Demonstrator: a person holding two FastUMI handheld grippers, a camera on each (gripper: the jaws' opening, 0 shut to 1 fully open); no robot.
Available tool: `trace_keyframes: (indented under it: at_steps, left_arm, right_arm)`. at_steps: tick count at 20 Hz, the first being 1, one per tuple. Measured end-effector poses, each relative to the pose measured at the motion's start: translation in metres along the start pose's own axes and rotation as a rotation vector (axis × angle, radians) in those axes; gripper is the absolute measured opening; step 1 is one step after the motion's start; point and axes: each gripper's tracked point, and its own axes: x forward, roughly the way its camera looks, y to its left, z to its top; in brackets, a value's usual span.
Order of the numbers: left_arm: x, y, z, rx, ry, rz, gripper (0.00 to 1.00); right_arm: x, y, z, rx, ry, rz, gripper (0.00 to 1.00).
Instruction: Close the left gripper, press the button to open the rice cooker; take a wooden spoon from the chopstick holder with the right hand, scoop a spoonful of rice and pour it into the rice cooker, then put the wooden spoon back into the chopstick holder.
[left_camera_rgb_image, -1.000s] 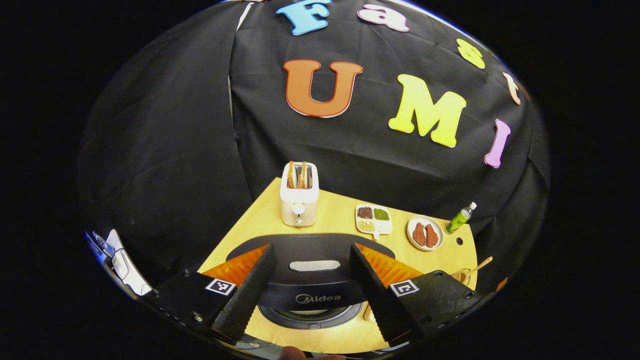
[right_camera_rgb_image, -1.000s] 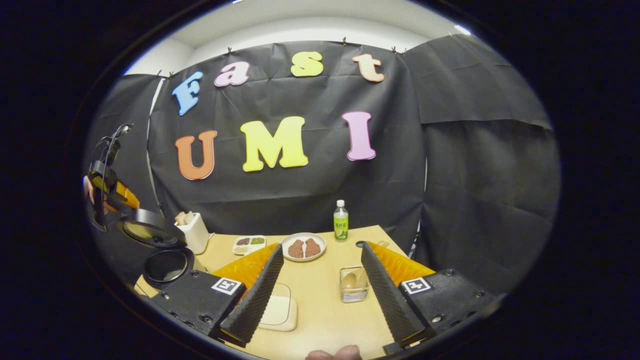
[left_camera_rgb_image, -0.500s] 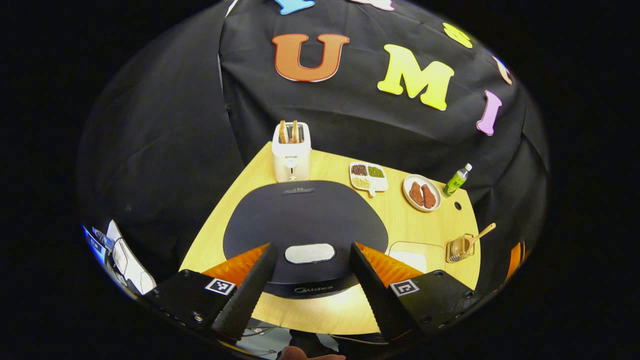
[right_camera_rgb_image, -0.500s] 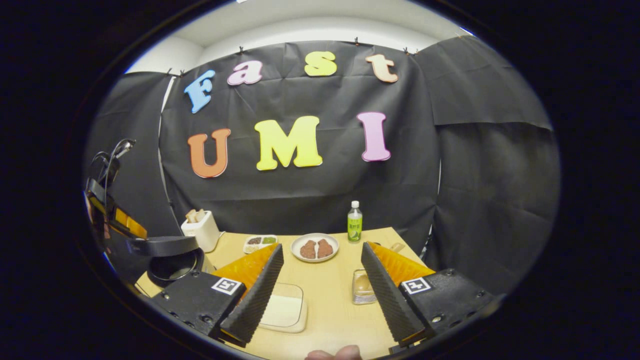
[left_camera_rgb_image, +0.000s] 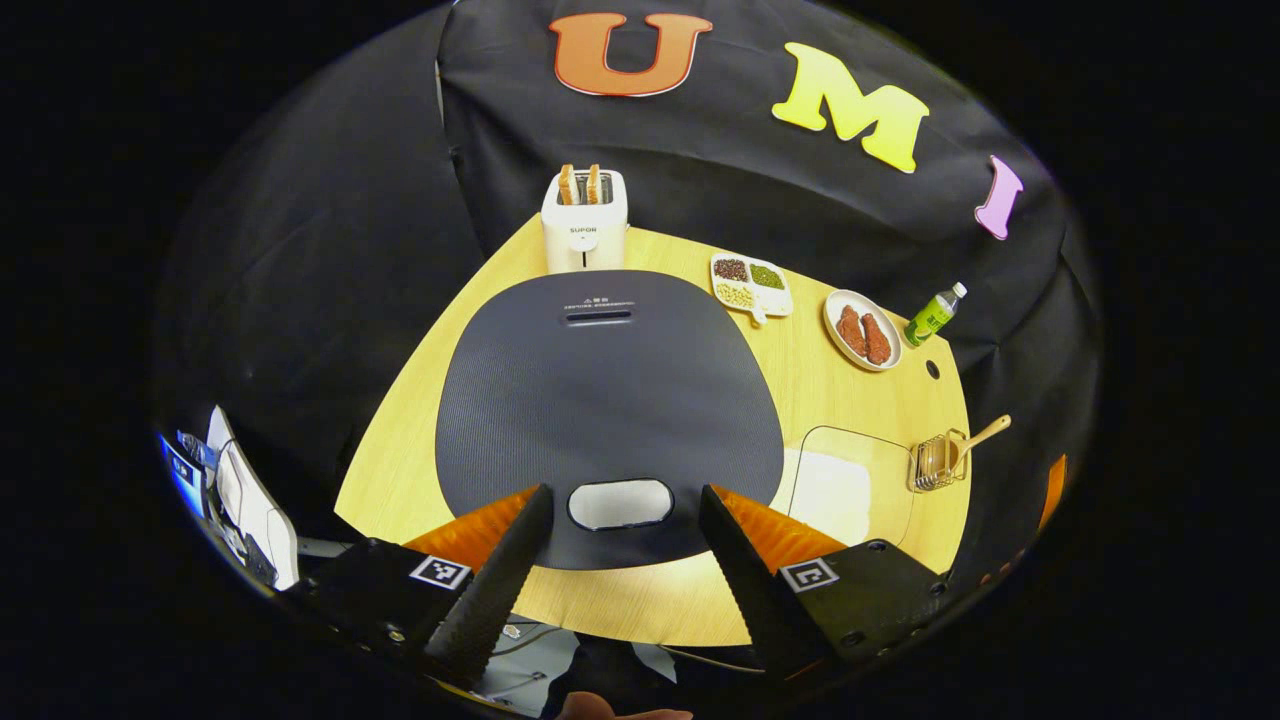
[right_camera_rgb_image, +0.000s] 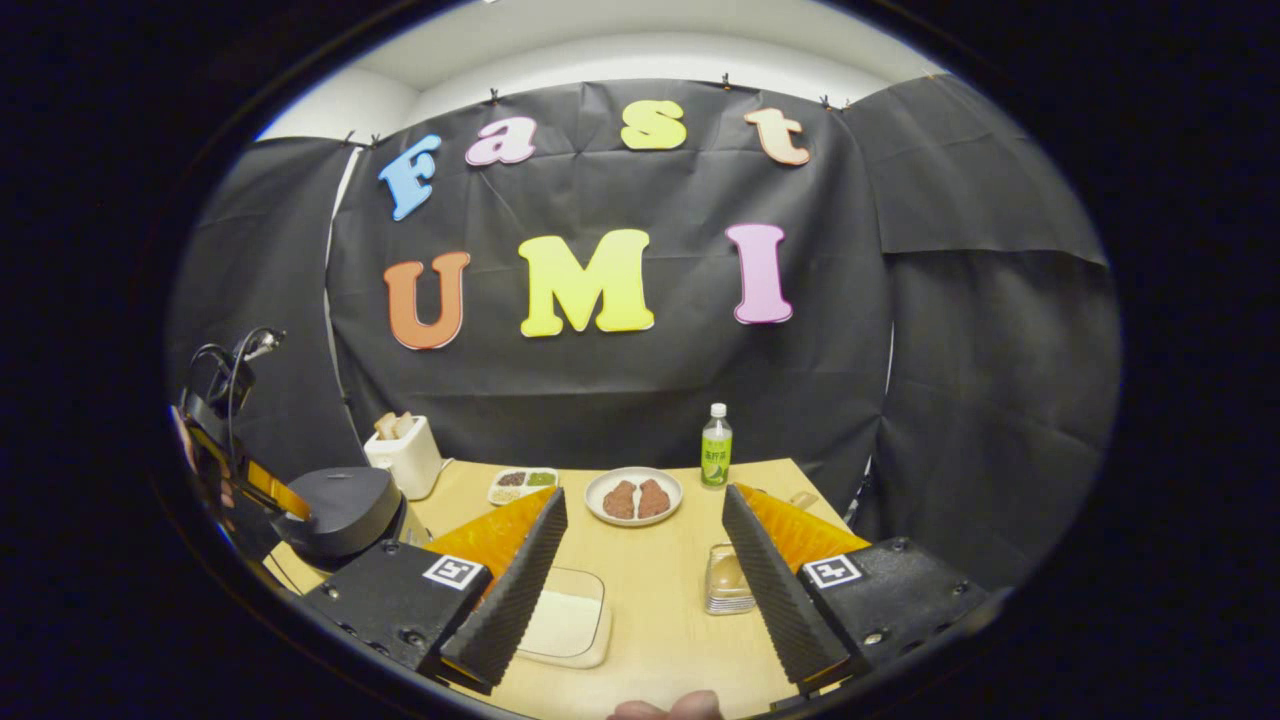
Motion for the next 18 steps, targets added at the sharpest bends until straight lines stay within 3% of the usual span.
trace_keyframes:
  at_steps: [5,6,13,18]
  left_arm:
    - [0.008,0.001,-0.009,-0.045,0.052,-0.002,1.0]
    - [0.009,0.001,-0.01,-0.055,0.063,0.0,0.97]
    - [0.015,0.006,-0.023,-0.037,0.111,0.07,0.97]
    - [0.019,0.009,-0.019,-0.043,0.077,0.077,0.99]
  right_arm:
    - [0.01,-0.001,-0.007,0.002,0.018,0.013,1.0]
    - [0.012,-0.001,-0.008,0.005,0.023,0.016,1.0]
    - [0.034,0.003,-0.017,0.019,0.047,0.053,1.0]
    - [0.046,0.011,-0.029,0.034,0.079,0.087,1.0]
